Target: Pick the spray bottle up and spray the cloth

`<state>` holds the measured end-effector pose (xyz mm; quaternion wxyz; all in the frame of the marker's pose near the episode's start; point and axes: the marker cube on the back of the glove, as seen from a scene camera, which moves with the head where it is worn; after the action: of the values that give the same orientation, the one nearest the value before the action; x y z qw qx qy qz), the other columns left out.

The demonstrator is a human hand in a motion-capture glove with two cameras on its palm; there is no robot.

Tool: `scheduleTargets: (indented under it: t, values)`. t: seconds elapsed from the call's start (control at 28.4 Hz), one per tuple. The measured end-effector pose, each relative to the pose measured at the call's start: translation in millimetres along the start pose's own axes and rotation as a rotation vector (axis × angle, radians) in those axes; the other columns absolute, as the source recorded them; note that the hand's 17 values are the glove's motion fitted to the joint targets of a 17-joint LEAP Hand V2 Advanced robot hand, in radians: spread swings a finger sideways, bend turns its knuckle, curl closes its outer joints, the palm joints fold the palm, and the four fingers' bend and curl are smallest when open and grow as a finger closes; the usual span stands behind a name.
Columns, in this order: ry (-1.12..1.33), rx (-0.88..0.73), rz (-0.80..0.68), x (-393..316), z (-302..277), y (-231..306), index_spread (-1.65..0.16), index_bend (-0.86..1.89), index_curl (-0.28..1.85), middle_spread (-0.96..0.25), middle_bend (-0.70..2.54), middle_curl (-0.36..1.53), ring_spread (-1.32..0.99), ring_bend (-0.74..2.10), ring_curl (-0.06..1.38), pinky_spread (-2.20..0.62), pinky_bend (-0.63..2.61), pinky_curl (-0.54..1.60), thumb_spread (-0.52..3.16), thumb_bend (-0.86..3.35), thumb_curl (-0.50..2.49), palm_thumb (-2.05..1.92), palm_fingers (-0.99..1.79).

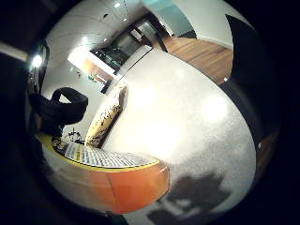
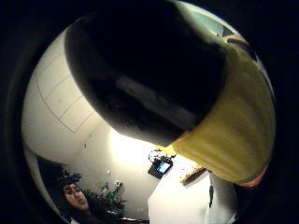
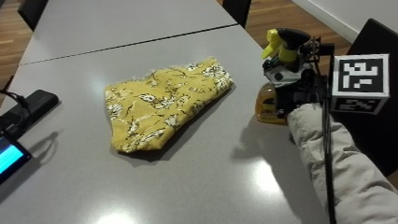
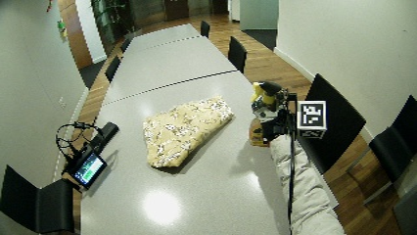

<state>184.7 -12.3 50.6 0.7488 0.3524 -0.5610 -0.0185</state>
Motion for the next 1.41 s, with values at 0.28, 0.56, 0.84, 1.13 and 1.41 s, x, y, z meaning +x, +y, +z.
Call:
scheduleTargets:
  t: [0.28, 0.56, 0.84, 1.13, 1.41]
  values:
    - [-0.046, 0.017, 0.052, 4, -21, 3, -0.27, 0.23, 0.5, -0.12, 0.54, 0.48, -0.17, 0.56, 0.45, -0.24, 0.57, 0.44, 0.5, 0.09, 0.58, 1.06, 1.25]
    - [0.86, -0.286, -0.263, -12, -9, -34, -0.26, 0.23, 0.53, -0.12, 0.54, 0.5, -0.17, 0.55, 0.47, -0.25, 0.57, 0.46, 0.44, 0.04, 0.62, 1.09, 1.26]
    - [1.272, -0.402, -0.436, -14, 9, -33, -0.26, 0.23, 0.56, -0.13, 0.54, 0.52, -0.18, 0.55, 0.48, -0.26, 0.56, 0.47, 0.4, -0.01, 0.66, 1.1, 1.26]
    - [0.935, -0.247, -0.234, -22, 1, -38, -0.27, 0.23, 0.58, -0.13, 0.53, 0.53, -0.18, 0.57, 0.5, -0.26, 0.56, 0.47, 0.38, -0.03, 0.69, 1.1, 1.27]
    - [0.204, -0.096, 0.007, -51, -4, -55, -0.27, 0.21, 0.59, -0.13, 0.53, 0.53, -0.18, 0.54, 0.5, -0.26, 0.55, 0.48, 0.41, -0.02, 0.71, 1.1, 1.22]
